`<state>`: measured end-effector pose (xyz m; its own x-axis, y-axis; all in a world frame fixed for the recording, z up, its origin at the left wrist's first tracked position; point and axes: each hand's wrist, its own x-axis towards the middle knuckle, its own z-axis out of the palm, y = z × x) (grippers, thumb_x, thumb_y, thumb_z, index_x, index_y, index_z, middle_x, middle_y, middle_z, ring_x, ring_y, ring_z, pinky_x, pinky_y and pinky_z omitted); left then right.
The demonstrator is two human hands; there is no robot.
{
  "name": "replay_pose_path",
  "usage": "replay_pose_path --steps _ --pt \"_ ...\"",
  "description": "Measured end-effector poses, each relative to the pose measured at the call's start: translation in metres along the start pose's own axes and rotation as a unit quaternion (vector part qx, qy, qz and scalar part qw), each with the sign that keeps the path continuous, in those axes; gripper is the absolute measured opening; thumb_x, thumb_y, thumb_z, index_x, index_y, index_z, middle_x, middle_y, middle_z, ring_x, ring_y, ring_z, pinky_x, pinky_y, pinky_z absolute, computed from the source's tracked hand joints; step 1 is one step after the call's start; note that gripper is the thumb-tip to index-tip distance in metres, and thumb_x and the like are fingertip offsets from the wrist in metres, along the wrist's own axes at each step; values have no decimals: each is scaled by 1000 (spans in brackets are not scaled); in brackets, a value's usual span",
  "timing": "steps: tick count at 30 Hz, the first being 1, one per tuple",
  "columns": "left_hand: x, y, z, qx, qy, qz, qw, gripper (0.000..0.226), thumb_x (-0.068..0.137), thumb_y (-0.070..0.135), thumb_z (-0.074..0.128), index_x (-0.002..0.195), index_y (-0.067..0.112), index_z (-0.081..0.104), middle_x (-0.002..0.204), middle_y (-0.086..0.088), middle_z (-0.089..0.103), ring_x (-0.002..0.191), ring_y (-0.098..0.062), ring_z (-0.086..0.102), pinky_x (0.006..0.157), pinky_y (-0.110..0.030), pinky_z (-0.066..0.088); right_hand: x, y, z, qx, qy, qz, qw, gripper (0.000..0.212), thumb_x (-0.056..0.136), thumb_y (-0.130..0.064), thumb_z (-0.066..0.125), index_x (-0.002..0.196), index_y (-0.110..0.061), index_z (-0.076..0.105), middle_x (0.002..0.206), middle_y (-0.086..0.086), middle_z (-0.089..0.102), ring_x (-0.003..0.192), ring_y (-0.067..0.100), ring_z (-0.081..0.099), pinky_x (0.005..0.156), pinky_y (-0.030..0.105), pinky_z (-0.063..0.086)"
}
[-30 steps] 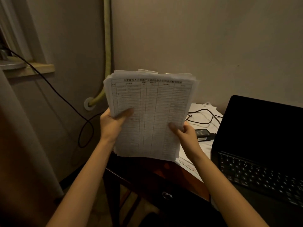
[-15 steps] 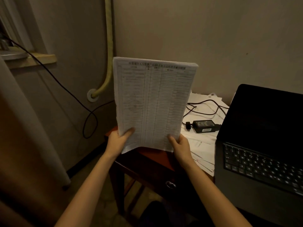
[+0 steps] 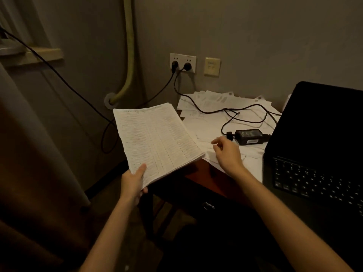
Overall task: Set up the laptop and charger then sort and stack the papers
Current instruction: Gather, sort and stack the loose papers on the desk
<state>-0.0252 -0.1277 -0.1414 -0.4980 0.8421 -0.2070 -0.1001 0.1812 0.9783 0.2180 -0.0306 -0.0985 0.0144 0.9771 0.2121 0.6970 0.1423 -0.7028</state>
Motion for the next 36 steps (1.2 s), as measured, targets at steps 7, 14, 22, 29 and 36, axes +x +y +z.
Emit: replay_pose_path --steps 7,14,22,29,36 --pt "7 7 -3 -31 -12 14 999 17 99 18 48 116 15 50 92 -3 63 31 -7 45 30 -16 29 27 13 8 -300 3 -113 947 45 91 -40 56 128 -15 51 125 7 51 118 24 42 94 33 37" --pt "8 12 -6 -45 5 -11 999 15 100 19 47 114 17 50 93 -2 62 29 -5 42 30 -14 27 37 12 7 -456 -33 -302 836 25 90 -19 59 113 -11 53 104 8 60 93 23 56 75 32 46" --pt "-2 11 -9 -5 -3 24 1000 14 100 17 45 113 18 49 95 -2 63 31 -9 45 29 -18 29 48 4 -5 -424 -23 -115 898 16 94 -10 51 110 -8 51 105 10 63 94 28 61 69 35 46" --pt "-13 17 8 29 -38 58 997 15 100 18 46 113 16 52 91 -7 66 32 -14 49 29 -21 32 66 -8 -39 -316 80 -59 943 14 93 -11 49 104 -3 52 100 17 64 86 35 61 62 34 38" --pt "-20 20 27 47 -59 76 994 15 101 18 44 113 16 52 88 -9 68 35 -17 53 31 -22 35 59 -20 -48 -284 157 -160 932 11 92 -11 52 96 -1 54 84 18 65 69 37 59 56 32 32"
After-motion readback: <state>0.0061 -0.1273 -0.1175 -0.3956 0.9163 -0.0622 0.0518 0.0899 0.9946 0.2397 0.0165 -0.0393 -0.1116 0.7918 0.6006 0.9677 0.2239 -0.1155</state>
